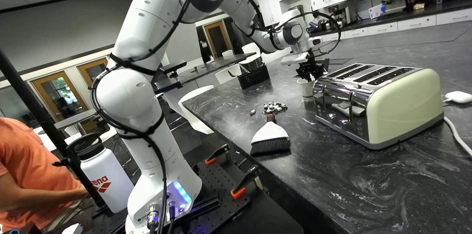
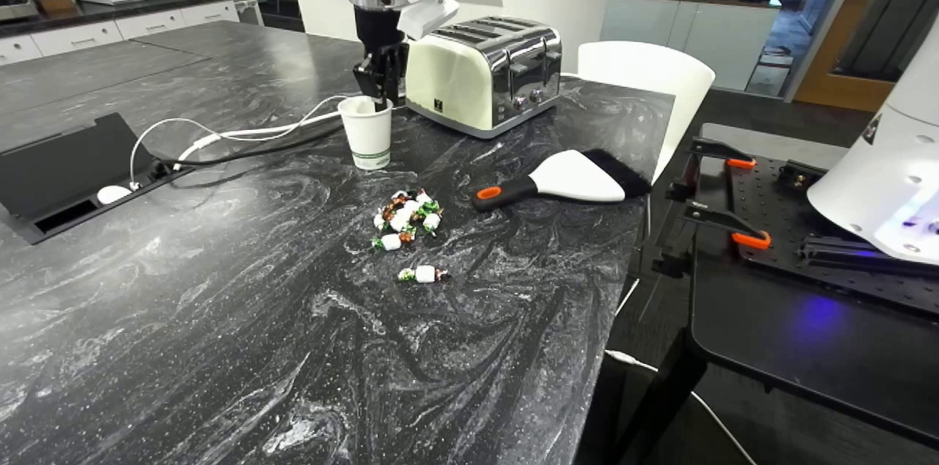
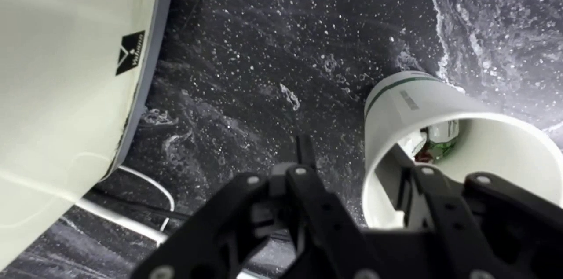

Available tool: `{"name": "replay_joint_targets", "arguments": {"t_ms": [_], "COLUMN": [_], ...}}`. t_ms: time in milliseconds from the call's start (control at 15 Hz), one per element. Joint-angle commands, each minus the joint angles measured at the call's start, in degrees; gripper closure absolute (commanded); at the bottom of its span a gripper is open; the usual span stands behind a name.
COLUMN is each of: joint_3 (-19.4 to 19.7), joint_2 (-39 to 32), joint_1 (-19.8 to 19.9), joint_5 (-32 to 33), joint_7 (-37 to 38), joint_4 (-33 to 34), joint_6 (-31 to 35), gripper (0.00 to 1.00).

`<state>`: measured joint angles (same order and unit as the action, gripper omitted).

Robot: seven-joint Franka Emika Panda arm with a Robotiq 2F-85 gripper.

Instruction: Move the white cup to the right

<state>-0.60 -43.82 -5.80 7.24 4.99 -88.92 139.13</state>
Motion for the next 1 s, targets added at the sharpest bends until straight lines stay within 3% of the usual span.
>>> {"name": "replay_joint_targets", "arguments": {"t_ms": [0,133,400,667,933], "joint_3": [0.22,0.0,-0.87,-1.53,-3.65], "joint_2": [-0.3,-0.13,1.94,9.82,20.26], "joint_1": [-0.56,-0.59,-0.42,0.41,4.51], "joint_5": [-1.04,-1.0,0.38,1.55,-1.97], "joint_7": [0.36,-0.09,-4.42,-10.89,-17.73], "joint_4": [1.69,1.64,-0.58,-8.57,-19.08], "joint_6": [-1.96,-2.08,-0.99,-0.3,-1.44], "gripper": [0.88,1.0,0.99,0.99,0.99]}}
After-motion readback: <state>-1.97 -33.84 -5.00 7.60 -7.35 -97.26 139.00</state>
